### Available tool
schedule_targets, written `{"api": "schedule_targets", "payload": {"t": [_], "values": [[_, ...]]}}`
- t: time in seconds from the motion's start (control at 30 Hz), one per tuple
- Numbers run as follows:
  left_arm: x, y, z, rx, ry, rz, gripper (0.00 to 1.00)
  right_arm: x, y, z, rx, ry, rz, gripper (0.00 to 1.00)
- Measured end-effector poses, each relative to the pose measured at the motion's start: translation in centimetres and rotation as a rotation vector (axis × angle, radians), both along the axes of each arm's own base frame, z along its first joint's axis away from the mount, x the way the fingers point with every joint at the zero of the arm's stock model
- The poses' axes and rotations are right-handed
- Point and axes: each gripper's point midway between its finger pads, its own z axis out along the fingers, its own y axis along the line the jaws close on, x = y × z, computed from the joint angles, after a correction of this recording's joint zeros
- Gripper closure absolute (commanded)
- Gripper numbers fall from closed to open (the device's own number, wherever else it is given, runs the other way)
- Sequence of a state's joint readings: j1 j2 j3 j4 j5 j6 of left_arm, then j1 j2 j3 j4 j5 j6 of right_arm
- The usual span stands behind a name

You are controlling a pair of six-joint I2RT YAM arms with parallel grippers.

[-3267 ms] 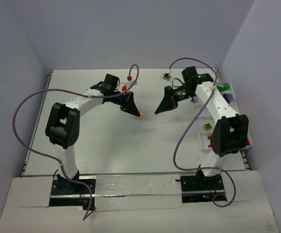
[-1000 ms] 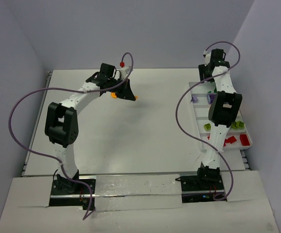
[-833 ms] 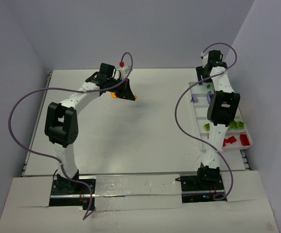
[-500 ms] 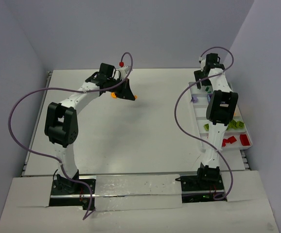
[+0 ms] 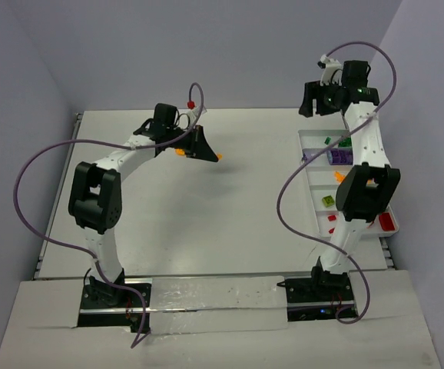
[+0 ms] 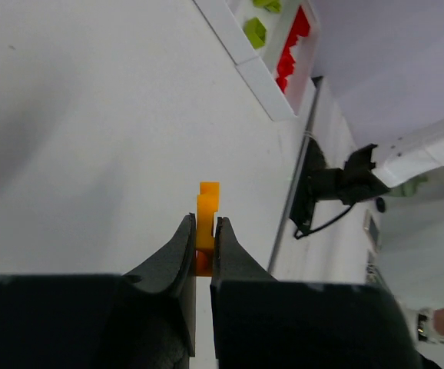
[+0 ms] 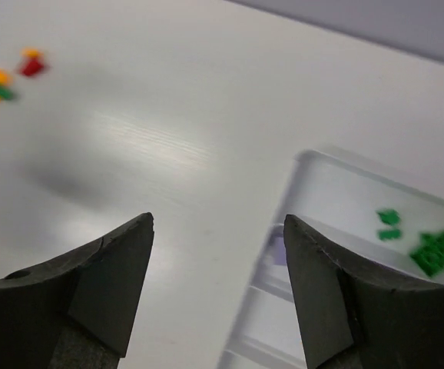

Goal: Sort the legos into containers by color

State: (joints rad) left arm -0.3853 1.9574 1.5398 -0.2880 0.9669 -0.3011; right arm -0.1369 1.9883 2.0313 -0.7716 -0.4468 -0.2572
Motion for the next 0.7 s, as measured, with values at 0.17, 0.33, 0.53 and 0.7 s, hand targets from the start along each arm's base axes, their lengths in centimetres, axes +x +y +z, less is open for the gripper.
{"api": "schedule_targets", "payload": {"t": [0.17, 0.33, 0.53, 0.7], "values": [[-2.8, -0.2, -0.4, -0.102, 0.106, -0.048, 1.0, -5.3, 10.6, 6.1, 0.194, -0.08, 0.282, 0.34], [-4.5, -0.4, 2.0, -0.206, 0.162, -0.1, 1.0, -11.7, 19.5, 2.0, 0.353, 0.103, 0.517, 0.37], [-6.5, -0.3, 4.3, -0.336, 0.255, -0.165, 1.0, -16.2, 23.4, 0.5, 0.354, 0.13, 0.765, 0.33], [-8.1, 0.1, 5.9, -0.405, 0.338, -0.213, 1.0, -18.8, 24.7, 1.8, 0.302, 0.034, 0.946, 0.32]]}}
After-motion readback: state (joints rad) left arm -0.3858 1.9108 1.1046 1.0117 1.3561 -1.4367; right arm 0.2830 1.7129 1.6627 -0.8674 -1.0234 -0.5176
